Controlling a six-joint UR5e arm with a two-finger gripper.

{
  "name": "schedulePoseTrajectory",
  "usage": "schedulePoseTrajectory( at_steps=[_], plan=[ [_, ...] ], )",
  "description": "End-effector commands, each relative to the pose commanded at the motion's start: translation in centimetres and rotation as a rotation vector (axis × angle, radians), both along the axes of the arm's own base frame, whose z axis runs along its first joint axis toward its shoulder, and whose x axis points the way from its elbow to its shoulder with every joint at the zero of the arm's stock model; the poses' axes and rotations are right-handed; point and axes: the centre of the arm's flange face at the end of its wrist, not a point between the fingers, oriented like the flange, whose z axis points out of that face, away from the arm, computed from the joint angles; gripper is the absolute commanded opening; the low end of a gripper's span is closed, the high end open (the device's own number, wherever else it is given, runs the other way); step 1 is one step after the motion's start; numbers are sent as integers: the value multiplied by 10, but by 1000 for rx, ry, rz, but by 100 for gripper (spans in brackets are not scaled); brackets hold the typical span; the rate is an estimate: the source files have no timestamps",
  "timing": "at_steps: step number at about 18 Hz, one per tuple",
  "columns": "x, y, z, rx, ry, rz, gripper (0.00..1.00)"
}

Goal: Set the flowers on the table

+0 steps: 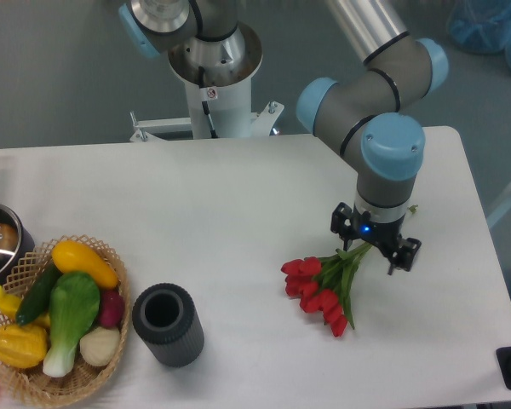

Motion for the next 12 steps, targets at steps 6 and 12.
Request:
schedulePoseTrajectory(
  at_steps=[6, 12],
  plan=[
    [-20, -27, 0, -12, 9, 1, 100],
    [-28, -40, 13, -16, 33, -74, 100]
  ],
)
